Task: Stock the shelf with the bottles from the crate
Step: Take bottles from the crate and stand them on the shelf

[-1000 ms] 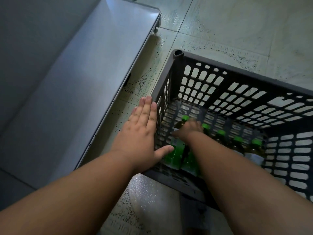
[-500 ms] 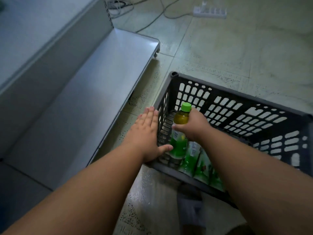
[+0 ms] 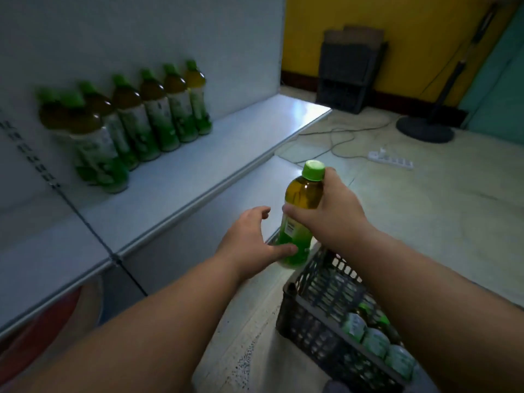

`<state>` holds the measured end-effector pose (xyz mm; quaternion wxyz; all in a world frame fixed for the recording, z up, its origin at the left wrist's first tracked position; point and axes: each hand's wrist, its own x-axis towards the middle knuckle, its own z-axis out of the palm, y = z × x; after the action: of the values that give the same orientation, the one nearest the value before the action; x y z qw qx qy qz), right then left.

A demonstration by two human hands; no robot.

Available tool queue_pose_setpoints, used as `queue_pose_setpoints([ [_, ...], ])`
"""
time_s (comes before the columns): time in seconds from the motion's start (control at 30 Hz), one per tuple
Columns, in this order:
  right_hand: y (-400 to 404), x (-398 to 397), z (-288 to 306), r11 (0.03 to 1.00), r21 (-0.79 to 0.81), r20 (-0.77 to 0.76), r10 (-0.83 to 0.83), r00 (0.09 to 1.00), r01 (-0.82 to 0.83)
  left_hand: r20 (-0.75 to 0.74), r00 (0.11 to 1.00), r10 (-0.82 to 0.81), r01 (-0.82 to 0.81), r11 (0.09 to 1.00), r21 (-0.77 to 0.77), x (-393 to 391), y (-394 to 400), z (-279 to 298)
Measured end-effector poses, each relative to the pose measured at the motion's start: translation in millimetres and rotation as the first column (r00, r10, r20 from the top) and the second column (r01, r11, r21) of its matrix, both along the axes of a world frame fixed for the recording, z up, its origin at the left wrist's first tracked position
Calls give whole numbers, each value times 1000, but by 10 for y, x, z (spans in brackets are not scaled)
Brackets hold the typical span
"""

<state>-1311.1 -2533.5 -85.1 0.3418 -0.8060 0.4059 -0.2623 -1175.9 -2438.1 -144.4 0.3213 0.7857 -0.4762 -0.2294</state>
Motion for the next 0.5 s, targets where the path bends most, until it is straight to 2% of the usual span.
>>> queue_pose_setpoints([
  [0.13, 300, 441, 399, 992, -77, 24, 101, 995, -99, -1, 998, 62, -62, 998, -20, 388, 377, 348],
  [0.23, 388, 838, 563, 980, -124, 41, 161, 986, -154, 53, 991, 125, -123, 992, -38, 724, 517, 467],
  [0.5, 170, 2038, 543, 939, -104, 152, 341, 928, -328, 186, 953, 240, -233, 971, -54, 1734, 442, 387],
])
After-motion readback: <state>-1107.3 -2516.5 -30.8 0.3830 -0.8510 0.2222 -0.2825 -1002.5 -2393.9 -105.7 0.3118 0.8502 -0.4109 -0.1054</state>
